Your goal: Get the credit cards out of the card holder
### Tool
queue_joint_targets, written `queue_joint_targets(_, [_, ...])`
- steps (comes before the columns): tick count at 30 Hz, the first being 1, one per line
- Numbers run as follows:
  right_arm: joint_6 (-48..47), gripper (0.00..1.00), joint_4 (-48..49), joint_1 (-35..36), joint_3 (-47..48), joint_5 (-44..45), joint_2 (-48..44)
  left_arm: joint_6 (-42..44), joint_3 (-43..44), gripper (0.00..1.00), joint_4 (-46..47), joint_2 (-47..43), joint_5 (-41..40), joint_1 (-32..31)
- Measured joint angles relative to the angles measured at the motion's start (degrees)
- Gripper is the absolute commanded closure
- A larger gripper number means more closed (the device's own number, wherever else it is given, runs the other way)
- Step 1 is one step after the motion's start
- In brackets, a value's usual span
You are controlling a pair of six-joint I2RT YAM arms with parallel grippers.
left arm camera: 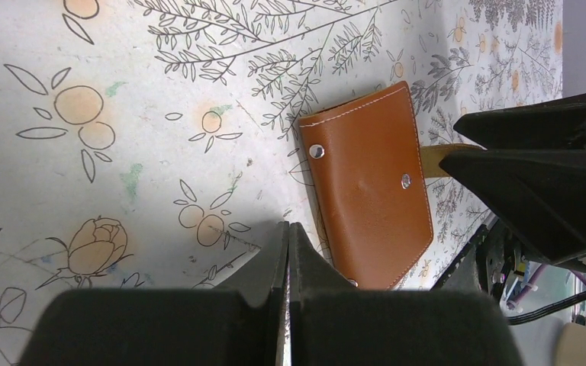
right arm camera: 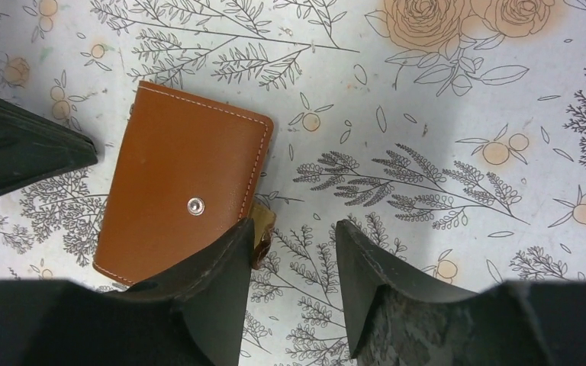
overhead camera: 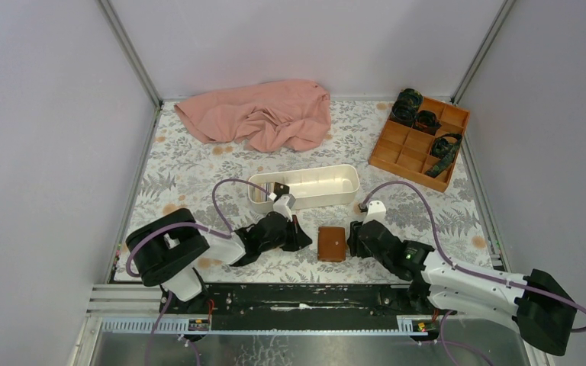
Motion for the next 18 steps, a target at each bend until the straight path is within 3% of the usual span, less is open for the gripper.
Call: queue_joint_targets(18, [-2.03,0.59,0.31,-0.04,3.06,-0.11,3.21,-0.02,-0.5,1.0,0.7,-0.07,0.02,0.0])
